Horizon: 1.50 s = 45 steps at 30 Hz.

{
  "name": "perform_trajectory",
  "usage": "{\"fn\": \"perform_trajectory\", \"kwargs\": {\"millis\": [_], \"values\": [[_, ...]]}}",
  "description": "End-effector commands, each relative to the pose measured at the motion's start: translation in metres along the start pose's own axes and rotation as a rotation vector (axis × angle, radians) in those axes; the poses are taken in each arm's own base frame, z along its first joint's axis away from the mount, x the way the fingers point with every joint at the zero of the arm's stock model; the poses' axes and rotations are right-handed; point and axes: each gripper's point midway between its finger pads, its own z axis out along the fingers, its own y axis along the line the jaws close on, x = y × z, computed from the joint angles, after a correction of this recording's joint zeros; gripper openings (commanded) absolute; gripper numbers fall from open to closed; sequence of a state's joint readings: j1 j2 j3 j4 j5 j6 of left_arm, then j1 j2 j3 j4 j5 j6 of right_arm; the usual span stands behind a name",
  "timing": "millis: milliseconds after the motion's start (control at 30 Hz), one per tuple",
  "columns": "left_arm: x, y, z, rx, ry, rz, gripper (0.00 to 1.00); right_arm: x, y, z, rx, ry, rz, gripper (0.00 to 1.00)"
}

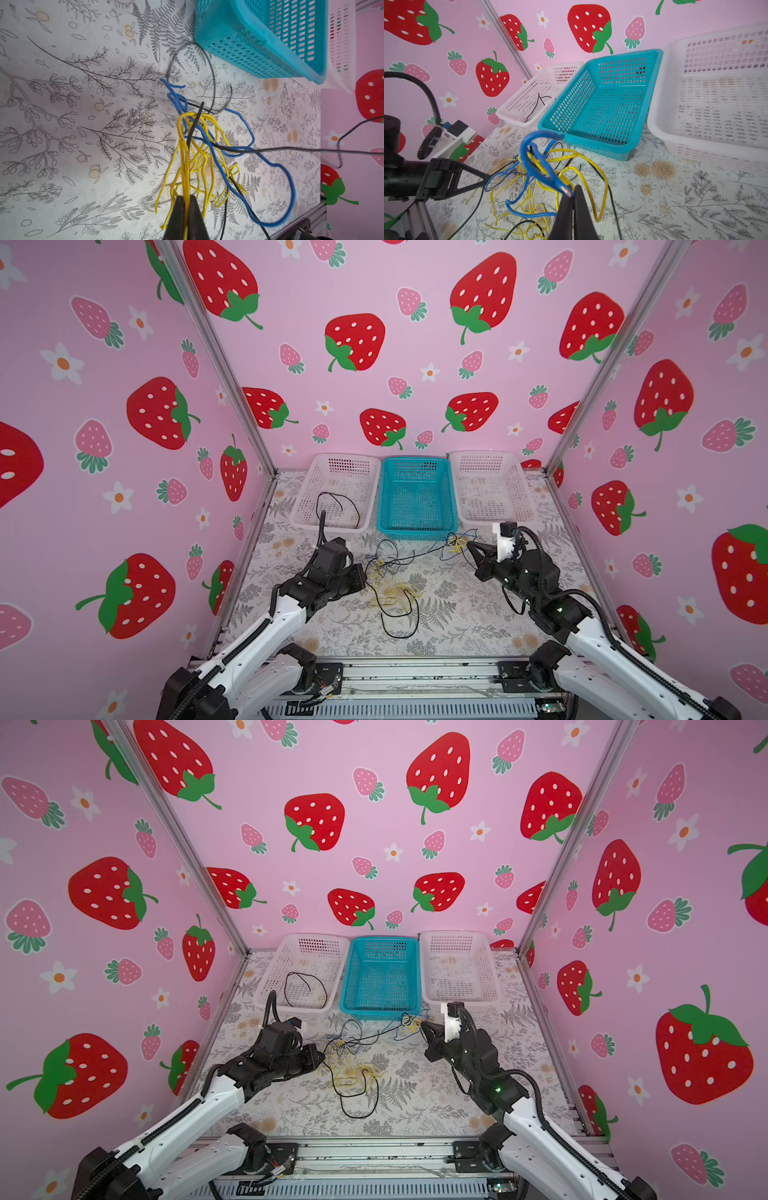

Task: Untangle the cables
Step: 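Pull the blue and yellow cables away from the tangle with the right gripper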

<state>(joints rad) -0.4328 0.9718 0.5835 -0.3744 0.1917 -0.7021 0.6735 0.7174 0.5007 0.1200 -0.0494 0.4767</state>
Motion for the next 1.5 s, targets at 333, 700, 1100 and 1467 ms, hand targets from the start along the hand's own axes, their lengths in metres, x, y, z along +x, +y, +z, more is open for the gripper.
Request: {"fn": "perform_trajectory", "kwargs": {"millis": [333,700,1100,1467], "values": [[0.011,0.027,0.019,-0.106,0.069,-0.050,0.00,-0.112,0.039,-0.077,-0.049,-0.251,-0.071,0.00],[0.014,0.029,0.031,-0.108,0.105,-0.056,0.00,-0.171,0.078,-0.137,-0.181,-0.418,-0.111,0.00],[0.016,0.027,0.042,-0.096,0.135,-0.062,0.00,-0.226,0.112,-0.196,-0.279,-0.585,-0.160,0.00],[0.011,0.020,0.040,-0.079,0.127,-0.063,0.36,-0.228,0.119,-0.196,-0.322,-0.581,-0.151,0.00]]}}
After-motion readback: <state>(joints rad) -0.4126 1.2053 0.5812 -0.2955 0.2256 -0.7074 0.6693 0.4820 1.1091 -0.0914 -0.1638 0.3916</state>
